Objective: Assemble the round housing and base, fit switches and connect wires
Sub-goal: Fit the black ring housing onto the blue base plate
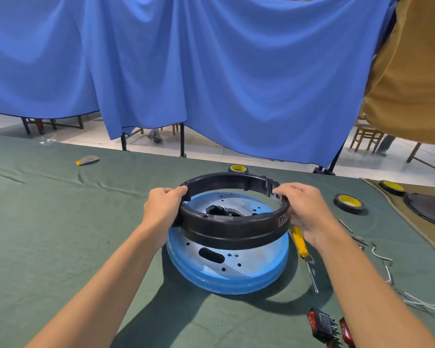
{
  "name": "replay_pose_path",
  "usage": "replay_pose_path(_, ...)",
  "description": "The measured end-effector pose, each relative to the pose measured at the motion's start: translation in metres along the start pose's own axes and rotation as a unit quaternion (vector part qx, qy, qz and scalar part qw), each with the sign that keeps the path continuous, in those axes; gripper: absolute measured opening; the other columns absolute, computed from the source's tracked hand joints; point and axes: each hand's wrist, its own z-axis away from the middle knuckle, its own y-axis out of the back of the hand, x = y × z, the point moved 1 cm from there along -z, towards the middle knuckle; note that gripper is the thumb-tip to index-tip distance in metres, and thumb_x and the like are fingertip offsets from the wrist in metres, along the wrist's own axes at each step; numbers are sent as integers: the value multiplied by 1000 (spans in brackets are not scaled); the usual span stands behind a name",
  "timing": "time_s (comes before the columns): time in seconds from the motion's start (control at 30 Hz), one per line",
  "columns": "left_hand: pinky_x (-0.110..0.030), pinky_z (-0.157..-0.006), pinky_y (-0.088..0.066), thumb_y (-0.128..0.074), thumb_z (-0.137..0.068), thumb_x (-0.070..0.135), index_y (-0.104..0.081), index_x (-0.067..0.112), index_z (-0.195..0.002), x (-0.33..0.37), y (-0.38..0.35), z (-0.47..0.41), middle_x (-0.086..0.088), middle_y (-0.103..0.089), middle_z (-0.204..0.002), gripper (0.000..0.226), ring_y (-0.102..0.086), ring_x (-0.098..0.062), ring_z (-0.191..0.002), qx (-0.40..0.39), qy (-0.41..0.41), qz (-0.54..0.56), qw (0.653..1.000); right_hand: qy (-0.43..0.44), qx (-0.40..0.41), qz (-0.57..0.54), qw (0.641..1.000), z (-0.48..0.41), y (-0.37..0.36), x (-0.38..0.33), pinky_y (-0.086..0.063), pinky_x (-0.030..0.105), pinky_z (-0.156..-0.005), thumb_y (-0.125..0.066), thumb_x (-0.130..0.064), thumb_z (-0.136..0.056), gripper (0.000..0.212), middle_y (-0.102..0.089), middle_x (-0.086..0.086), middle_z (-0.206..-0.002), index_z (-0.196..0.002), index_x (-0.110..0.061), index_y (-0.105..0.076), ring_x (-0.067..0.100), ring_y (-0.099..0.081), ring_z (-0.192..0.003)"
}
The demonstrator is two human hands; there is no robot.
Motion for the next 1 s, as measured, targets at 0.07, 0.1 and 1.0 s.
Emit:
replay_pose_path(0.07,-34,-69,-41,-60,-88,30,-55,12,-63,0,-2,2,-9,-55,-73,32,-49,-28,-71,9,0,-22,1000,-13,-11,-3,1000,-3,-3,-7,-45,27,-57,-65,-12,-84,8,-58,1,-65,-79,-11,-70,14,-51,-57)
replay_pose_path(0.1,-34,-69,-43,-59,-89,31,-57,12,-66,1,-3,2,-9,-57,-76,29,-51,-28,-72,12,0,-32,999,-14,-16,1,1000,-5,-4,-8,-44,28,-59,-64,-9,-84,7,-58,2,-68,-79,-10,-69,15,-51,-62)
replay_pose_path(1.0,-35,-72,-42,-54,-95,38,-54,15,-88,9,-2,2,-8,-50,-80,25,-49,-25,-74,-87,9,-51,995,43,0,223,974,-6,-16,-5,-41,39,-62,-47,-4,-97,21,-66,21,-95,-101,-2,-68,33,-56,-77)
